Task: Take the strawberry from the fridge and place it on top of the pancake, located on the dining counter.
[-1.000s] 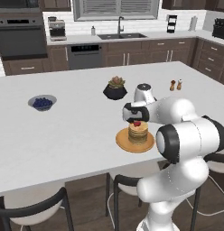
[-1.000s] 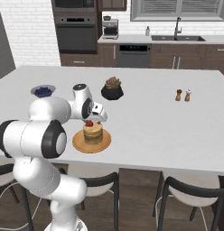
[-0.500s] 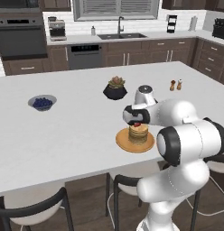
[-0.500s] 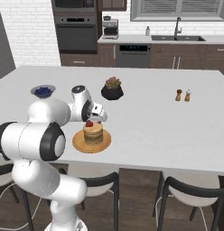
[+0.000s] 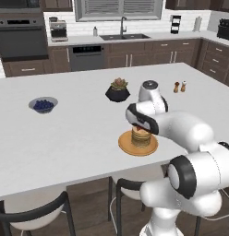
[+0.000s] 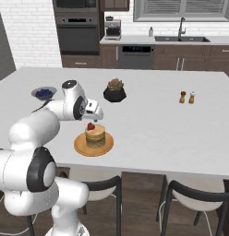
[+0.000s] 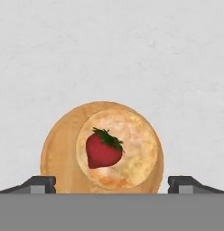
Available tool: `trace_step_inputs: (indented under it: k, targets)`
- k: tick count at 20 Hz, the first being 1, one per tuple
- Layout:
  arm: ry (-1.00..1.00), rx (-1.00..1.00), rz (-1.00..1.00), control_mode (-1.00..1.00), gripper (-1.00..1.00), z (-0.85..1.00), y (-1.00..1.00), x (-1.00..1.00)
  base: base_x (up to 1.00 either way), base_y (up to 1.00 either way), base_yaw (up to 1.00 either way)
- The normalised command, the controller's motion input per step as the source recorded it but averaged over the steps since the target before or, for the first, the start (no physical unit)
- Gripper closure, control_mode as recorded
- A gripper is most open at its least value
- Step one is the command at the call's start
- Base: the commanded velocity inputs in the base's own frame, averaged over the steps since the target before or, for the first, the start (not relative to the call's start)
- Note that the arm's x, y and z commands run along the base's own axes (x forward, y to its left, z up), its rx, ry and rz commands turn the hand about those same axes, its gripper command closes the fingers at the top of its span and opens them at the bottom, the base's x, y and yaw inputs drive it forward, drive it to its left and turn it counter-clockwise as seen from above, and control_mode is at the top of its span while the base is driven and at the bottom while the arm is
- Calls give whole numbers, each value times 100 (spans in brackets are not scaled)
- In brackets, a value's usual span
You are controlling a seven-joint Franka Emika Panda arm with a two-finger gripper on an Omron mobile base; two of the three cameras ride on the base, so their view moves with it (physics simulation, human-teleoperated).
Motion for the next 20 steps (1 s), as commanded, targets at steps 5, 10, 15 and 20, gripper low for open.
trace_step_inputs:
  k: [5, 10, 15, 20]
  targets:
    - [33, 1, -11, -100, -100, 22, 74, -89, 0, 0, 0]
    - [17, 1, -6, -100, -100, -9, 87, -100, 0, 0, 0]
    - [10, 0, 0, -100, -100, -50, 95, -100, 0, 0, 0]
    - [22, 21, 0, -100, -100, -75, 46, -81, 0, 0, 0]
